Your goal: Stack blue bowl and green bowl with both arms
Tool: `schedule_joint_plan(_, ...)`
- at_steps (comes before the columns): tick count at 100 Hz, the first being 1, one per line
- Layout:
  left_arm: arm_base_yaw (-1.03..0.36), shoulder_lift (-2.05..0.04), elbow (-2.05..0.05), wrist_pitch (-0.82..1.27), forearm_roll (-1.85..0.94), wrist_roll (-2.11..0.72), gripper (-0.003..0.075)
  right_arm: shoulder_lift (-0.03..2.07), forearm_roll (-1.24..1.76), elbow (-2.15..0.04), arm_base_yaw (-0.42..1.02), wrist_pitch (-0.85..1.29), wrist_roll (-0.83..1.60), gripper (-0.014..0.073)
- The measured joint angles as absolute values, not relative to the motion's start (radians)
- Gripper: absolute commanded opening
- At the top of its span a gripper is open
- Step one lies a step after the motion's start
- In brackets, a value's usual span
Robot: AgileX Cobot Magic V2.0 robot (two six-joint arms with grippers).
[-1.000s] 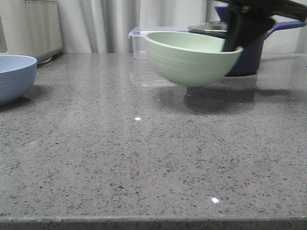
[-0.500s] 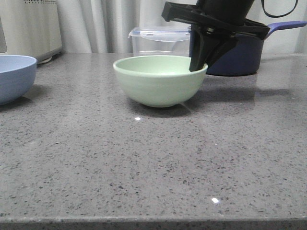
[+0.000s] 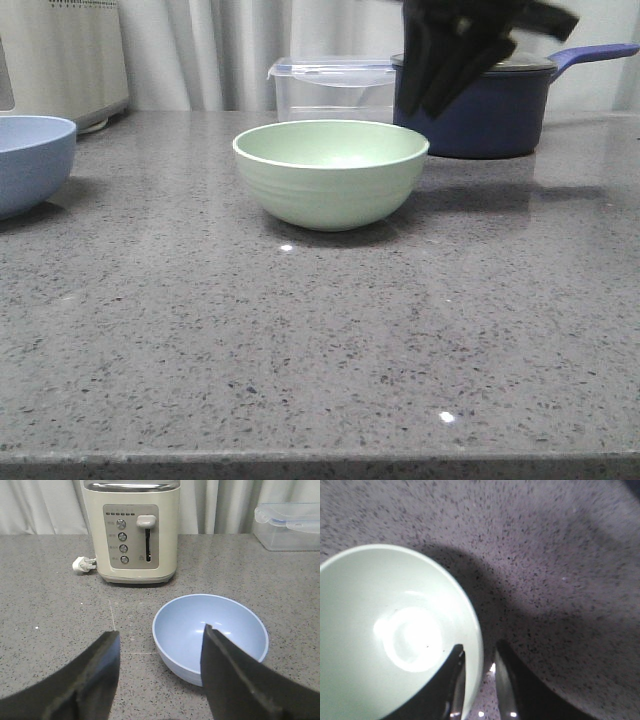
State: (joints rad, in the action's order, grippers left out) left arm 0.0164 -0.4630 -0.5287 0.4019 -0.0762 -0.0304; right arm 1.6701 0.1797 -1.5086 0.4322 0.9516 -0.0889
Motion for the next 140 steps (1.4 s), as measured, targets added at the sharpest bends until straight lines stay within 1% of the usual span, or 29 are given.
schedule_joint_plan(7, 0.016, -0.463, -0.529, 0.402, -0.076, -0.030, 0.0367, 1.623, 0.170, -1.486, 0.432, 0.950, -0.089, 0.0147)
schedule_joint_plan(26, 0.016, -0.463, -0.529, 0.402, -0.076, -0.030, 0.0367, 1.491, 0.158, -1.360, 0.432, 0.926, -0.089, 0.0024)
schedule_joint_plan(45, 0.016, -0.463, -0.529, 0.402, -0.076, -0.030, 0.0367, 1.398, 0.158, -1.232, 0.432, 0.884, -0.089, -0.0029)
schedule_joint_plan(81, 0.016, -0.463, -0.529, 0.402, -0.076, -0.030, 0.0367, 1.393, 0.210, -1.067, 0.432, 0.785, -0.089, -0.0031)
schedule_joint_plan(105, 0.016, -0.463, -0.529, 0.402, -0.076, -0.030, 0.0367, 1.433, 0.254, -1.065, 0.435, 0.747, -0.074, -0.0031)
schedule_joint_plan(140, 0.016, -0.463, -0.529, 0.402, -0.076, -0.030, 0.0367, 1.500, 0.283, -1.065, 0.493, 0.693, -0.051, -0.0031)
